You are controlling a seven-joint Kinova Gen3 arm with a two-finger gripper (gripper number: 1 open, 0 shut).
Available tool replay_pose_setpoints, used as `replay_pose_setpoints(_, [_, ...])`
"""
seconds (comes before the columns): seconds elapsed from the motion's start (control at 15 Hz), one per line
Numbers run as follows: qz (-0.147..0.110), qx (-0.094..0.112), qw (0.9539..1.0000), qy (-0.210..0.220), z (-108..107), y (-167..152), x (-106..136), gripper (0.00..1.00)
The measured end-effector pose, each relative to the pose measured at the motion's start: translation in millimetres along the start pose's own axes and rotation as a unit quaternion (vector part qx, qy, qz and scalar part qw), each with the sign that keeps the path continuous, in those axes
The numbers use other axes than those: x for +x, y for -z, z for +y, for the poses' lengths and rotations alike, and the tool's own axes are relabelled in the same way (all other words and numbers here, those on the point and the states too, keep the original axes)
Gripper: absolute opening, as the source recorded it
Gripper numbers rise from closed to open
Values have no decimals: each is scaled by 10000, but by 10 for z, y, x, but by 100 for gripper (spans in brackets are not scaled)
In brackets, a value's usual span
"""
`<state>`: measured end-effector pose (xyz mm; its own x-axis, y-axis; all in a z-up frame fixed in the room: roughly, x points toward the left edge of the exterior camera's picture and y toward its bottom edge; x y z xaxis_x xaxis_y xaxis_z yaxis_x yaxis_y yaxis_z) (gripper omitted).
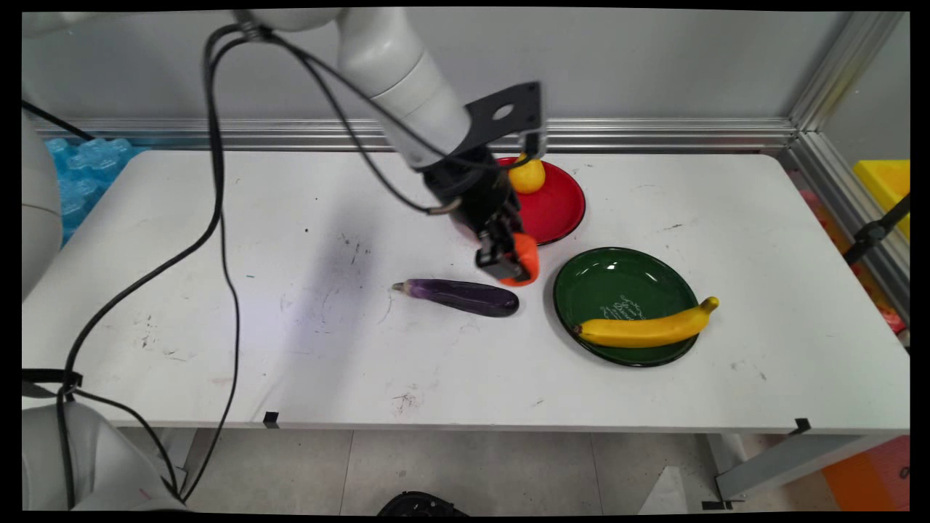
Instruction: Place the picked object on the table
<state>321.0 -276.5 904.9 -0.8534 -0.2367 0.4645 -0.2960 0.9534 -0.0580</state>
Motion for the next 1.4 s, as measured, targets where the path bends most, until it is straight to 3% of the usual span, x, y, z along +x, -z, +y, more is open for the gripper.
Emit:
replay_pose_setpoints(0.27, [-185, -48, 9998, 75, 210, -72, -292, 0])
replay_pose_setpoints(0.67, [-480, -136, 9986, 174, 411, -458, -655, 0])
replay_pose_setpoints(1.13, [-557, -149, 9979, 311, 438, -903, -795, 0])
replay_pose_setpoints(1.2, [-547, -147, 9979, 327, 434, -944, -796, 100])
replay_pose_setpoints(1.4, [-502, -161, 9981, 326, 417, -1027, -788, 100])
